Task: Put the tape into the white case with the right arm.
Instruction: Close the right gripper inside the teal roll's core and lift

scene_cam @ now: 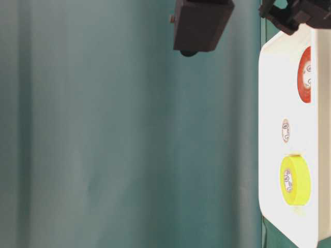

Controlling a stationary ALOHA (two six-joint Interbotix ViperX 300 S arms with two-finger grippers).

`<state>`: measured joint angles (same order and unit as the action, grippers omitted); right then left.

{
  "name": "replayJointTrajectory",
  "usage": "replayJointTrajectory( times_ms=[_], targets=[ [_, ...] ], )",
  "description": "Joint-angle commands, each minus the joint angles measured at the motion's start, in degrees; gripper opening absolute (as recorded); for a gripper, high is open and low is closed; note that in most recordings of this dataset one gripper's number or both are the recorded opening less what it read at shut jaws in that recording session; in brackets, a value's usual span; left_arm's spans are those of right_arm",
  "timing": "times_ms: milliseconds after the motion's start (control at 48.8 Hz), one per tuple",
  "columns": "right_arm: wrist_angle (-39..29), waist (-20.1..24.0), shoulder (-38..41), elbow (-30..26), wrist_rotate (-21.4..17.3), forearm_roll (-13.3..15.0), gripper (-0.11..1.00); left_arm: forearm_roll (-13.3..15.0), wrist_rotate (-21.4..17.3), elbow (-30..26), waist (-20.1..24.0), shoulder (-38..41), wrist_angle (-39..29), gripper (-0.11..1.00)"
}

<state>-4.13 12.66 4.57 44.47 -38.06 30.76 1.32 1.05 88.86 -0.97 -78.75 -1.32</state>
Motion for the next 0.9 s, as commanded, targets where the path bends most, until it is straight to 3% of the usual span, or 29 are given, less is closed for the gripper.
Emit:
replayJointTrajectory(
  times_ms=[0, 410, 882],
  targets=[
    [0.09, 0.53, -0.62, -0.97, 0.00, 0.09, -0.01, 0.09, -0.09, -0.62, 0.09, 0.53, 0.53, 0.00],
    [-0.18, 1.05, -3.87, -0.97, -0.09, 0.09, -0.01, 0.09, -0.09, -0.62, 0.09, 0.53, 0.53, 0.00],
    [-6.86, 1.23, -10.55, -0.97, -0.35, -0.26, -0.01, 0.09, -0.09, -0.62, 0.09, 0.53, 0.53, 0.00]
  ],
)
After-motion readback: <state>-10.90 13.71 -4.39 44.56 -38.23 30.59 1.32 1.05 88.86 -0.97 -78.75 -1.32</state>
